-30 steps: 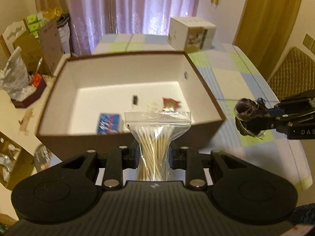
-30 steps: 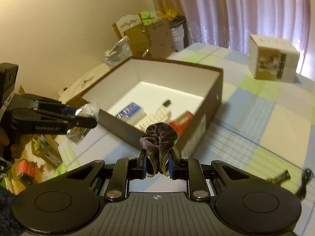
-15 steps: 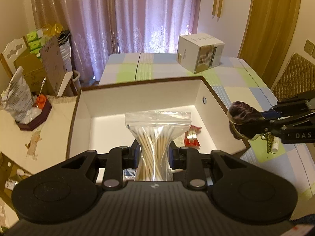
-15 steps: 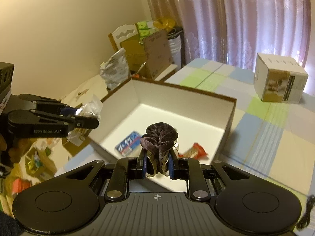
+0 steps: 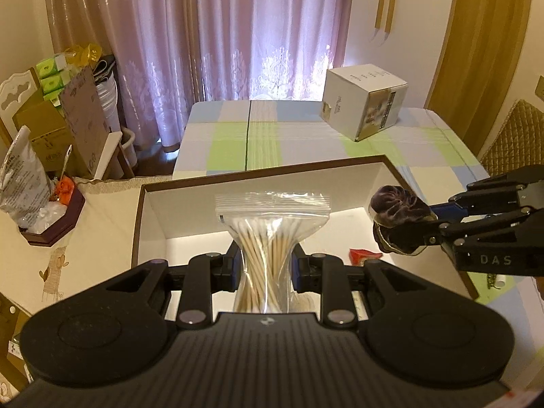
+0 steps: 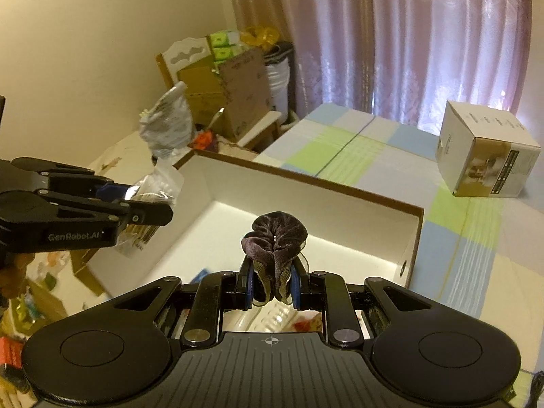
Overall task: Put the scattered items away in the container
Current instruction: 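Carry the cotton swab bag and scrunchie over the open brown box, then lower both items into the box and open both tools, then withdraw both tools from the box toward the remaining table items, then grasp the white pill bottle with right tool while left tool grasps the patterned lanyard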
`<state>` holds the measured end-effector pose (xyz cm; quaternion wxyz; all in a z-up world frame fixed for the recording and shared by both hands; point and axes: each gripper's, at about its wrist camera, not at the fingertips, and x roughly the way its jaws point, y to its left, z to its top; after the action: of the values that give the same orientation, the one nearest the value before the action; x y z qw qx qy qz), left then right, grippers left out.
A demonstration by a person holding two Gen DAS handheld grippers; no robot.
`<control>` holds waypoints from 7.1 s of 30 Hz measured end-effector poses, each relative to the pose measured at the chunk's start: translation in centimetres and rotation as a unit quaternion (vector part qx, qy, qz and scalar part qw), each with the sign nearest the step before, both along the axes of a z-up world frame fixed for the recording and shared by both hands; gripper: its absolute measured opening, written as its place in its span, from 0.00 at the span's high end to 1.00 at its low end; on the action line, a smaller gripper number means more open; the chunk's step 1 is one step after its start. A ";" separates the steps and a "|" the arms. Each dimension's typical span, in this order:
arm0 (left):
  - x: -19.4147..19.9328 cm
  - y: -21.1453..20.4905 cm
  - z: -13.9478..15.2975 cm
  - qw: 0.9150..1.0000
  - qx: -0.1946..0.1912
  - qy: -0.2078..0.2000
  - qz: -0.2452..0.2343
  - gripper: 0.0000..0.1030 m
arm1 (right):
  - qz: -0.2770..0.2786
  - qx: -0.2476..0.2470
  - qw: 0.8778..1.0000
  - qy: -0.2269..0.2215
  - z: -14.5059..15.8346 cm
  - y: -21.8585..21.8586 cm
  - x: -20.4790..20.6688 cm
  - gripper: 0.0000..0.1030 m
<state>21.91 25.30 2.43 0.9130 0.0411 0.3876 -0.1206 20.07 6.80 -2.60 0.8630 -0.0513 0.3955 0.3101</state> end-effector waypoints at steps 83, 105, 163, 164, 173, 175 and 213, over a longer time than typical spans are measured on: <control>-2.7 0.8 -1.0 0.996 0.029 0.028 0.077 0.03 | 0.027 -0.013 0.998 -0.050 -0.5 -1.7 -5.9 0.02; -11.9 -4.0 -3.2 0.993 0.032 0.094 0.071 0.03 | 0.019 -0.041 0.999 0.002 -2.5 -8.2 -11.3 0.02; -9.0 -28.6 -12.4 0.984 0.028 0.157 -0.080 0.10 | 0.032 -0.117 0.993 -0.001 -12.5 -29.2 -8.6 0.36; -9.0 -28.6 -12.4 0.984 0.029 0.157 -0.080 0.10 | 0.037 -0.119 0.992 -0.005 -12.7 -29.1 -8.4 0.36; -8.3 -29.2 -12.6 0.982 0.036 0.159 -0.090 0.10 | 0.043 -0.115 0.992 -0.006 -13.0 -28.8 -7.5 0.57; -8.2 -29.4 -12.6 0.982 0.036 0.159 -0.094 0.10 | 0.034 -0.108 0.994 0.005 -12.7 -29.3 -7.7 0.57; -4.8 -41.4 -16.1 0.937 0.113 0.005 -0.332 0.68 | -0.104 -0.091 0.989 0.053 -11.8 -36.0 -9.6 0.57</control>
<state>17.06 -16.06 -13.67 0.8086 0.2699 0.3672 -0.3721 10.51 -29.24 -14.43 0.8601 -0.0722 0.4705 0.1836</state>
